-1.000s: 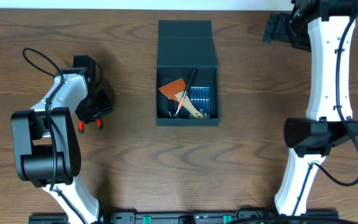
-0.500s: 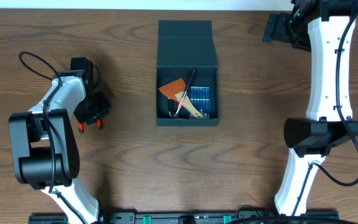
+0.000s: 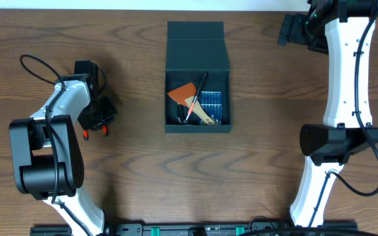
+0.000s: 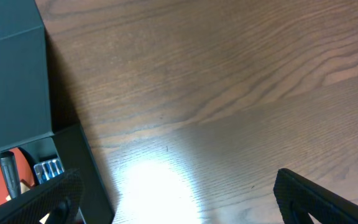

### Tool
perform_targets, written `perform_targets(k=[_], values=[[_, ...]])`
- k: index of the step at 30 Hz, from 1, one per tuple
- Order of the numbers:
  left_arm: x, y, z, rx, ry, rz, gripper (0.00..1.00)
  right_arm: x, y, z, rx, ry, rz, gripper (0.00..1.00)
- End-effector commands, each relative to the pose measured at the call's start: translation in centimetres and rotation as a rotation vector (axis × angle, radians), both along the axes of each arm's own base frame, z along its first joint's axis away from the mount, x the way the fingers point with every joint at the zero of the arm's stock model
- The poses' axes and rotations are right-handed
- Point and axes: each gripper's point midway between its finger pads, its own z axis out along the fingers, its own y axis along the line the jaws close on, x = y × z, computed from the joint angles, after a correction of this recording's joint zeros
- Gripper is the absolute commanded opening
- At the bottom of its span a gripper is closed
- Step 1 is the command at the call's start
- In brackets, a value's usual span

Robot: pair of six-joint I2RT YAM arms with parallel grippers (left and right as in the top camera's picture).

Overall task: Pack container
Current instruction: 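Lower the left gripper and grasp the pliers by the handles, then lift the pliers and carry them right over the green box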

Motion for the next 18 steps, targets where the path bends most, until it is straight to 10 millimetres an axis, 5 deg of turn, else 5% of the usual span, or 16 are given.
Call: perform_targets(k=[1, 7, 18], values=[[-3.87, 0.78, -3.51, 0.028, 0.153, 0.048, 0.14, 0.02, -0.15, 0.56, -0.007, -0.018, -0.012, 0.99], [-3.87, 0.78, -3.51, 0.028, 0.153, 0.047, 0.06, 0.02, -0.15, 0.56, -0.007, -0.018, -0.012, 0.99], [-3.44, 0.82, -3.01, 0.029, 0.133, 0.047, 0.06, 0.02, -0.15, 0.56, -0.007, -0.018, -0.012, 0.99]])
